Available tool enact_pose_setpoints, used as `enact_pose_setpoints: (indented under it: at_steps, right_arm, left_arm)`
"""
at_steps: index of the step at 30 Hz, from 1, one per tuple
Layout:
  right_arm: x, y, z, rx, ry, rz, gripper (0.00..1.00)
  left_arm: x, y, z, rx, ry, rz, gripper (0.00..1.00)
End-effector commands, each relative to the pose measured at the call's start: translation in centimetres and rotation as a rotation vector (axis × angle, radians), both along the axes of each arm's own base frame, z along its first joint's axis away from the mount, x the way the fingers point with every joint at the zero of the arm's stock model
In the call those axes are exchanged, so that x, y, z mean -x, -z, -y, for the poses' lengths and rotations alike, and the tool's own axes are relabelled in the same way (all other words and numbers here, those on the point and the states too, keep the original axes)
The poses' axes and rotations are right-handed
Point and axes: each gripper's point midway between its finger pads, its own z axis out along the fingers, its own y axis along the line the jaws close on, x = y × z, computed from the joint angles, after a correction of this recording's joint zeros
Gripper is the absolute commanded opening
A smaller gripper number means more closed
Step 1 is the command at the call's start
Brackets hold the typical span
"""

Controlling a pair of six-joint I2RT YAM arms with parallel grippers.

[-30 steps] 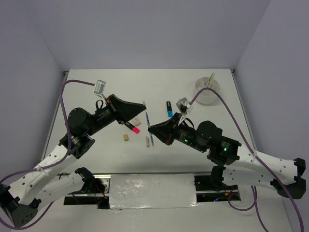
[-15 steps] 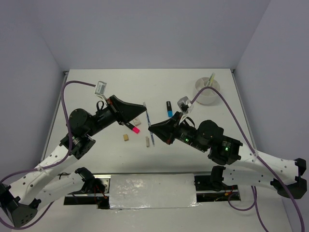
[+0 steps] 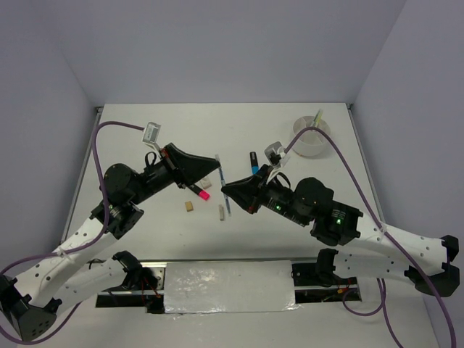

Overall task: Sort the stationery into containers
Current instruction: Close the pen cap on the pen.

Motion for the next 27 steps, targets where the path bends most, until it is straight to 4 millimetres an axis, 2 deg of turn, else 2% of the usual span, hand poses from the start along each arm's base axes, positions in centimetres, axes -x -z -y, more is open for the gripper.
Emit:
enact_pose_setpoints:
  at_steps: [1, 9, 14, 15, 20, 24, 25, 27]
  right_arm:
    - [-0.5, -3.3, 0.5, -0.041, 0.037, 0.052, 0.0]
    - [-1.2, -3.7, 0.6, -0.023, 0.07, 0.068, 0.0]
    - [-1.6, -4.9, 1.4, -0.023, 0.107, 0.091, 0.0]
    - [-1.6, -5.3, 1.5, -0.024, 0.109, 0.101, 0.0]
    - [-1.4, -6.1, 1.8, -0.048, 0.106, 0.109, 0.0]
    - [-1.3, -5.8, 1.1, -0.044, 0.085, 0.115, 0.0]
    - [-1.3, -5.4, 0.7, -0.032, 0.072, 0.115, 0.0]
    - [-1.1, -4.9, 0.2, -0.026, 0.052, 0.117, 0.0]
  left_arm:
    - [1.4, -1.6, -0.3, 0.04, 0.037, 0.073, 0.01]
    - [1.9, -1.3, -0.1, -0.002, 0.06, 0.108, 0.01]
    - [2.1, 0.4, 0.5, -0.105, 0.08, 0.151, 0.02]
    - [2.1, 1.3, 0.6, -0.133, 0.081, 0.136, 0.02]
    - [2.2, 2.4, 0.7, -0.18, 0.076, 0.159, 0.03]
    - [2.3, 2.3, 0.9, -0.172, 0.084, 0.163, 0.18]
    - [2.4, 2.1, 1.0, -0.166, 0.09, 0.16, 0.28]
    - [2.4, 1.6, 1.0, -0.16, 0.092, 0.171, 0.37]
